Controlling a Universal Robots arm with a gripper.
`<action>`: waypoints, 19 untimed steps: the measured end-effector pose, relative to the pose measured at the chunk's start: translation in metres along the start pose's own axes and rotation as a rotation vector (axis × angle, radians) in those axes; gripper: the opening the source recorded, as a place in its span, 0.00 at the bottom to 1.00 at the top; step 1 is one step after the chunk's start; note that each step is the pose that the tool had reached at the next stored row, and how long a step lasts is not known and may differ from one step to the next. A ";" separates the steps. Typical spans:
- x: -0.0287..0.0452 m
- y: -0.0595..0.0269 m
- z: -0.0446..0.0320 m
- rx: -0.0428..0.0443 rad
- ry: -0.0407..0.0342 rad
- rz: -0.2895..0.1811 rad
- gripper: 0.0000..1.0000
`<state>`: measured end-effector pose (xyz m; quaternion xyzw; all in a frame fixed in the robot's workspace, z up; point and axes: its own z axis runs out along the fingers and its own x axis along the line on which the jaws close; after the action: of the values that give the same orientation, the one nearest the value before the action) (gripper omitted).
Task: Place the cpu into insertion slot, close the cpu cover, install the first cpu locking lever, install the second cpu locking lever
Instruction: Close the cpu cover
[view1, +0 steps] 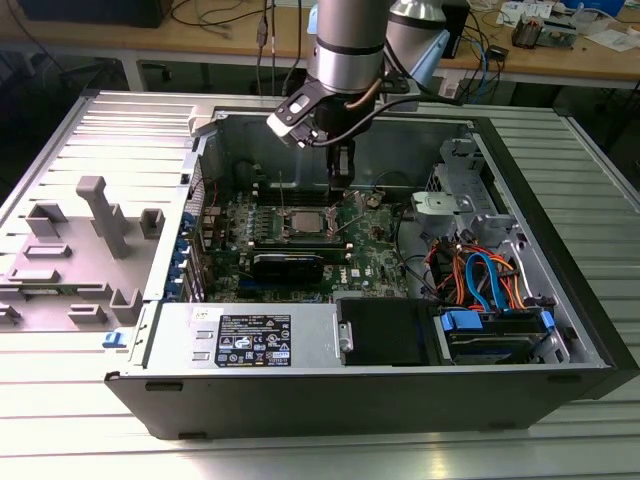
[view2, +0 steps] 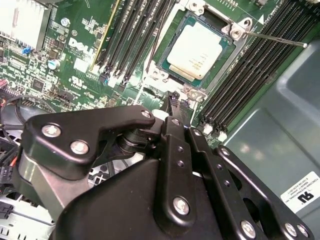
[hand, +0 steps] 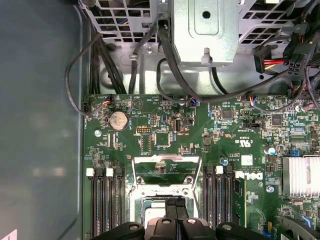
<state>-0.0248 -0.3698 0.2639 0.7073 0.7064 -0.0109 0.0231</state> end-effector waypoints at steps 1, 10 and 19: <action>0.0001 0.0001 -0.0018 -0.0001 0.0001 0.000 0.11; 0.0001 0.0000 -0.0021 0.0000 0.0064 0.000 0.11; 0.0001 0.0000 -0.0021 -0.0001 0.0137 0.000 0.11</action>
<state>-0.0248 -0.3696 0.2660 0.7075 0.7064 -0.0060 0.0182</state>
